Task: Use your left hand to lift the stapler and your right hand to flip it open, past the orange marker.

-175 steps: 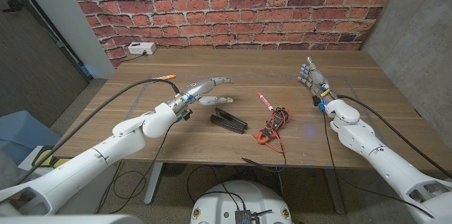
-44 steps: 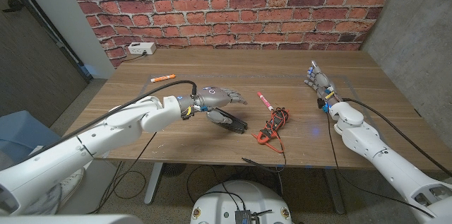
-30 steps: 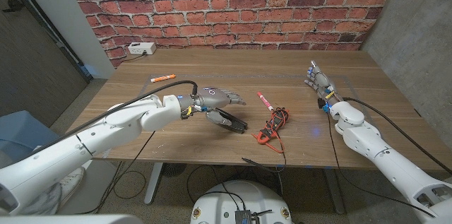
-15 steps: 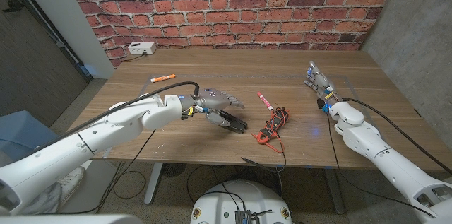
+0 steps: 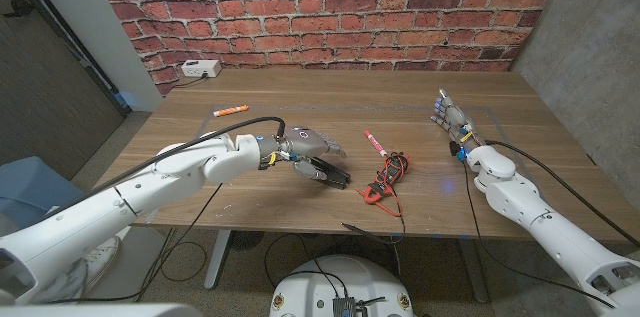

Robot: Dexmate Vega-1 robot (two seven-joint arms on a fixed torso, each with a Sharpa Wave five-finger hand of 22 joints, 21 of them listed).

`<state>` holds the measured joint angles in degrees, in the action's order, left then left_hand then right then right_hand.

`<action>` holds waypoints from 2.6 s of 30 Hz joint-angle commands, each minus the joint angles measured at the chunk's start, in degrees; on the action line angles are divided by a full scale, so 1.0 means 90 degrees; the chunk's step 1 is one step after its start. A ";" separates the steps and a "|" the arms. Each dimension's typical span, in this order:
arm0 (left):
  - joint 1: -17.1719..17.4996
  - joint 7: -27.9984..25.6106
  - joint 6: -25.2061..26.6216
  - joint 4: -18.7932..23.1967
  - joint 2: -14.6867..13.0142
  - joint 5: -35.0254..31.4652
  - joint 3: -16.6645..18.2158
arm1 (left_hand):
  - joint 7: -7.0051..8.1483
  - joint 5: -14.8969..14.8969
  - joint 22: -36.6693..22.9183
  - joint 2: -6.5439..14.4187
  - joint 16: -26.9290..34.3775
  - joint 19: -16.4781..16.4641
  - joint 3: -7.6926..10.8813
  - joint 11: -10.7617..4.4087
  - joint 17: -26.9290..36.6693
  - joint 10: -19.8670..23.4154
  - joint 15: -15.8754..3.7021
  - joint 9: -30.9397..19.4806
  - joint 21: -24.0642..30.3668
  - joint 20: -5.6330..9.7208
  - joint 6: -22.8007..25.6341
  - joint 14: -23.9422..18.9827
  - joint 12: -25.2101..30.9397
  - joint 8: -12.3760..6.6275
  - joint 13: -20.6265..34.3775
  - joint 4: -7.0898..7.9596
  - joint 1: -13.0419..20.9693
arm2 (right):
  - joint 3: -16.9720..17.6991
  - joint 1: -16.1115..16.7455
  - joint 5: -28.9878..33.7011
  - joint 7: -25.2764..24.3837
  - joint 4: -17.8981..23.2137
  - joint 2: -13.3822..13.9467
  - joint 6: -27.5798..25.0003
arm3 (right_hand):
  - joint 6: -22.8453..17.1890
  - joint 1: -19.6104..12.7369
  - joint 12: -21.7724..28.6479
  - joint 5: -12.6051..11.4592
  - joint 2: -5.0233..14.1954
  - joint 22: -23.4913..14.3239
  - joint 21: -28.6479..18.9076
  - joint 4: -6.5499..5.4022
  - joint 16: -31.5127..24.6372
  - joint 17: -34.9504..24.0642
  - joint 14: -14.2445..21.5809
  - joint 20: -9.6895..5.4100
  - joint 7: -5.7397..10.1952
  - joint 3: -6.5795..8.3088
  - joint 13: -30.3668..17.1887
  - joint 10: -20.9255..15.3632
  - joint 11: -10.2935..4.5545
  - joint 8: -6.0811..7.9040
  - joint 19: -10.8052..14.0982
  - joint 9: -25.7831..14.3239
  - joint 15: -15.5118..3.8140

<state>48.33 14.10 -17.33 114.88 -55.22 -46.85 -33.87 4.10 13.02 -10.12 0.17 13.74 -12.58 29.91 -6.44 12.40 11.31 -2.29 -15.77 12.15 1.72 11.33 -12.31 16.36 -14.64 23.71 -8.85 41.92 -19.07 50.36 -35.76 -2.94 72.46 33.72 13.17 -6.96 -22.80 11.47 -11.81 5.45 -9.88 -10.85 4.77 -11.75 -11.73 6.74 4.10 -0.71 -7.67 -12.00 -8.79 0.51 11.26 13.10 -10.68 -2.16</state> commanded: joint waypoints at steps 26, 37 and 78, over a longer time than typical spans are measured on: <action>-0.0160 -0.0172 -0.0198 -0.0527 0.0238 -0.0231 -0.0396 | 0.0032 0.0019 -0.0026 -0.0033 -0.0043 0.0037 0.0076 -0.0040 0.0033 0.0014 -0.0537 -0.0067 -0.0027 0.0001 0.0038 -0.0021 0.0030 -0.0033 0.0081 -0.0047 0.0016 | -0.0007 0.0030 -0.0030 -0.0063 -0.0018 -0.0017 -0.0097 | -0.0014 -0.0086 0.0007 0.0041 0.0003 -0.0005 -0.0019 0.0052 -0.0021 0.0006 -0.0043 0.0011 0.0030 0.0046 0.0005 0.0018 -0.0038 0.0003 -0.0013 -0.0017 -0.0069; -0.0149 -0.0152 -0.0073 -0.0565 0.0259 -0.0264 -0.0446 | 0.0026 0.0001 -0.0028 -0.0026 -0.0012 0.0010 0.0053 -0.0066 0.0039 0.0067 -0.0559 -0.0082 -0.0020 0.0004 0.0098 -0.0083 0.0052 -0.0062 0.0100 -0.0046 0.0025 | -0.0026 0.0015 -0.0055 0.0004 -0.0082 -0.0066 -0.0046 | -0.0018 -0.0067 0.0010 0.0048 -0.0005 -0.0005 -0.0019 0.0047 -0.0023 0.0003 -0.0048 0.0013 0.0037 0.0041 0.0007 0.0011 -0.0052 0.0005 -0.0013 -0.0017 -0.0072; -0.0297 -0.0295 -0.0226 -0.0927 0.0371 -0.0284 -0.0692 | 0.0171 -0.0052 -0.0226 0.0239 0.0456 -0.1183 -0.0193 -0.0265 0.0176 0.0567 -0.0878 -0.0196 0.0533 0.0205 0.0564 -0.0981 0.0230 -0.0251 0.0242 -0.0049 0.0283 | -0.0032 -0.0063 -0.0174 0.0080 -0.0204 -0.0220 0.0000 | -0.0024 -0.0037 0.0016 0.0059 -0.0020 -0.0004 -0.0023 0.0051 -0.0028 0.0006 -0.0063 0.0012 0.0067 0.0050 0.0013 -0.0014 -0.0087 0.0005 -0.0003 -0.0017 -0.0082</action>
<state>45.81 12.24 -19.08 107.33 -51.95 -49.63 -39.95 5.51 12.63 -11.86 1.67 17.39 -22.49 28.41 -8.67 13.73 15.77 -2.34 -17.36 16.32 2.48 15.88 -20.50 18.02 -16.36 25.66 -9.20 44.05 -19.22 50.13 -37.26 -2.26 71.05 32.28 12.97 -7.05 -22.80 11.47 -11.35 5.44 -9.87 -10.89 5.24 -11.74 -11.74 6.42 3.79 -0.19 -7.20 -11.72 -8.80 -0.11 11.26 12.62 -10.68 -2.06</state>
